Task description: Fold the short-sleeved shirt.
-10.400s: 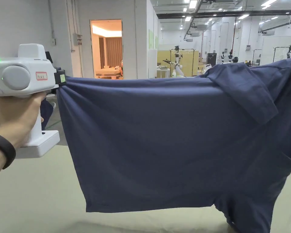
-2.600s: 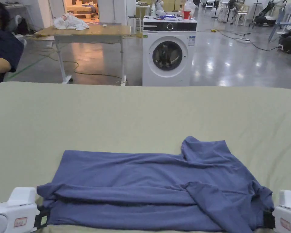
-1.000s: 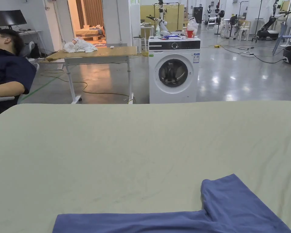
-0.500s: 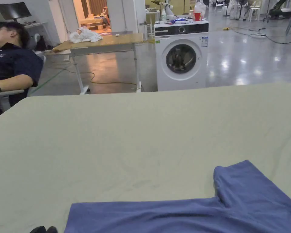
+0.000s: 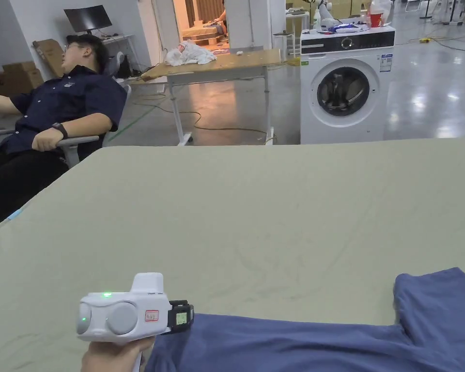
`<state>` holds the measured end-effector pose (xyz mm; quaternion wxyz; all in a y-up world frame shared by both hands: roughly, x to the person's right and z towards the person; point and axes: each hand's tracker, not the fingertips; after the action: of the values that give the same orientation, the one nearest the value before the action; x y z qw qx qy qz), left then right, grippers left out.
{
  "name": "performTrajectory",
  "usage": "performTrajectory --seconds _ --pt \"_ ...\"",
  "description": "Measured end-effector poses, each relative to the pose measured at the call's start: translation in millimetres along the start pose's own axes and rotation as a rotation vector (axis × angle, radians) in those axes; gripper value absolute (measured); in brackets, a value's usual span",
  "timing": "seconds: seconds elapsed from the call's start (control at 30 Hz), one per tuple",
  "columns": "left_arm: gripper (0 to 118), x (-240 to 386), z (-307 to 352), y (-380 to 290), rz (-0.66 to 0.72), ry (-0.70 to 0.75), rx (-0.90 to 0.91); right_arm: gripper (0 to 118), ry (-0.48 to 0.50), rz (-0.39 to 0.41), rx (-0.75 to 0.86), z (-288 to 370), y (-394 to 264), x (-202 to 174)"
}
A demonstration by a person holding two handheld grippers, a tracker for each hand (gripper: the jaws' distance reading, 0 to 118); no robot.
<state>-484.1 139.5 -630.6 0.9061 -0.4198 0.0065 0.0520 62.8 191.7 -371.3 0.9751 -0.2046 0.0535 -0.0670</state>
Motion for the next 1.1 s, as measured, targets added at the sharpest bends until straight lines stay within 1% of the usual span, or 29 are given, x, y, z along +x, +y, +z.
performTrajectory --seconds 0.03,0.1,0.13,0.2,0.27,0.37,0.4,0.47,0.5,0.53,0.6,0.63,0.67,0.73,0.8,0.83,0.9,0.93,0.97,1.0,1.03,1.07,1.1 --pt "42 0.1 -7.6 -0.4 -0.020 0.005 0.002 0 -0.012 -0.007 -0.002 3.9 -2.1 3.9" --pt "10 0.5 -20.9 -2.2 -0.026 0.001 -0.067 0 -0.040 -0.031 -0.018 8.6 -6.4 13.0" --pt "6 1.7 -27.0 -4.9 -0.020 0.009 -0.068 0 -0.052 -0.048 -0.032 10.1 -9.4 19.6" --pt "5 5.0 -26.3 -13.1 -0.017 0.013 -0.043 0 -0.063 -0.074 -0.054 8.5 -11.6 28.8" --pt "5 3.9 -29.9 -11.4 -0.026 0.015 -0.048 0 -0.063 -0.072 -0.063 0.7 -7.5 36.4" --pt "5 2.8 -30.0 -2.3 -0.050 0.007 -0.095 0 -0.056 -0.040 -0.053 -22.9 14.6 42.9" --pt "5 3.5 -31.0 2.1 -0.056 0.009 -0.116 6 -0.050 -0.037 -0.047 -35.0 24.1 47.2" --pt "5 5.4 -33.5 7.1 -0.066 0.015 -0.148 48 -0.016 -0.057 -0.067 -67.4 48.0 55.4" --pt "5 5.8 -35.4 8.6 -0.067 0.018 -0.156 66 -0.001 -0.077 -0.078 -88.2 59.2 60.7" --pt "5 7.1 -36.6 7.7 -0.076 0.022 -0.161 75 0.004 -0.097 -0.125 -112.3 73.0 62.6" --pt "5 11.9 -36.5 2.7 -0.129 0.035 -0.157 75 -0.014 -0.091 -0.244 -160.3 91.0 70.1" --pt "5 14.0 -36.2 1.2 -0.140 0.043 -0.152 75 -0.027 -0.051 -0.339 -188.5 99.7 73.5" --pt "5 15.4 -36.7 0.6 -0.145 0.048 -0.151 75 -0.054 -0.022 -0.365 -210.9 103.4 74.9" --pt "5 19.6 -36.8 -0.6 -0.158 0.059 -0.151 75 -0.096 0.011 -0.448 -262.9 105.3 79.4" --pt "5 21.0 -36.3 0.1 -0.169 0.067 -0.155 75 -0.171 0.024 -0.575 -307.0 96.8 85.9" --pt "5 21.4 -36.4 0.3 -0.178 0.070 -0.159 75 -0.191 0.055 -0.647 -324.9 91.1 88.8" --pt "5 27.7 -32.6 -1.2 -0.186 0.073 -0.162 73 -0.217 0.082 -0.710 -347.1 76.2 94.0" --pt "5 28.0 -32.3 -1.6 -0.187 0.074 -0.162 73 -0.227 0.075 -0.743 -352.5 65.8 95.9" --pt "5 28.3 -31.9 -2.2 -0.186 0.075 -0.161 73 -0.208 0.060 -0.696 -347.8 65.4 94.7" --pt "5 32.2 -30.2 -4.3 -0.188 0.077 -0.159 70 -0.220 0.066 -0.672 -342.0 68.2 91.2" --pt "5 33.8 -29.9 -6.2 -0.197 0.079 -0.153 50 -0.190 0.091 -0.653 -333.1 71.5 85.5" --pt "5 35.8 -29.8 -7.9 -0.207 0.084 -0.148 23 -0.156 0.146 -0.634 -326.0 72.3 80.2" --pt "5 35.4 -31.2 -9.0 -0.219 0.091 -0.141 1 -0.151 0.209 -0.635 -322.0 71.4 75.2"
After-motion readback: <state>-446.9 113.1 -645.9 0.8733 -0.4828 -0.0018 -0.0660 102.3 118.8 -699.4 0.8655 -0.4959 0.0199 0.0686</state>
